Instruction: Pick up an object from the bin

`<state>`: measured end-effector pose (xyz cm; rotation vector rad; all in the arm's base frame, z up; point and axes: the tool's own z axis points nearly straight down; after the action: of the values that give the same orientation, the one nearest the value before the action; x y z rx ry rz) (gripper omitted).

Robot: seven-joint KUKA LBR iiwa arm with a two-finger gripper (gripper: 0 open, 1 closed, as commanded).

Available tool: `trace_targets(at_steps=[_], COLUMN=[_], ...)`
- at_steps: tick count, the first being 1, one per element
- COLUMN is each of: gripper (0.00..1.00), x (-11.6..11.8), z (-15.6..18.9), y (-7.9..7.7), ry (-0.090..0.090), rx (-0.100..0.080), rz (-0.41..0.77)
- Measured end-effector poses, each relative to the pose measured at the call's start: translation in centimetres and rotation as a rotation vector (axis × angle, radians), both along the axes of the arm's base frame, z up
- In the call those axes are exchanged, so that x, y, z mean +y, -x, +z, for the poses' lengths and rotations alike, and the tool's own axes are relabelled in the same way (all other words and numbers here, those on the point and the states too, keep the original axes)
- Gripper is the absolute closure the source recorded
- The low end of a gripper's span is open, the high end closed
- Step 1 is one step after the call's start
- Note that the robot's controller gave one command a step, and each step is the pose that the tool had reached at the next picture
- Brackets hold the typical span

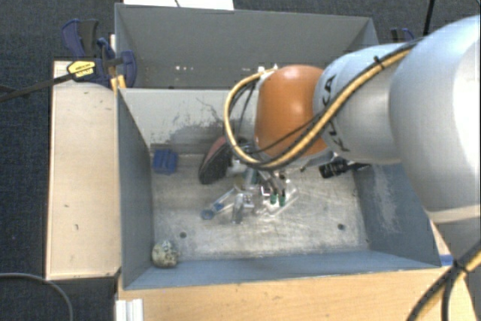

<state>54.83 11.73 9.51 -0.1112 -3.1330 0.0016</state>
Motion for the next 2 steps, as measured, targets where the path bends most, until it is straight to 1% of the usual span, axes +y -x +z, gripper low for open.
trace_targets(at_steps=[1,2], gripper=[1.0,1.0], x=[0.2,0.6], z=[0.1,10.3], y=[-0.2,1.2], ry=[-0.002,-0.004], rx=[-0.006,-0.016], rz=[-0.002,-0.013])
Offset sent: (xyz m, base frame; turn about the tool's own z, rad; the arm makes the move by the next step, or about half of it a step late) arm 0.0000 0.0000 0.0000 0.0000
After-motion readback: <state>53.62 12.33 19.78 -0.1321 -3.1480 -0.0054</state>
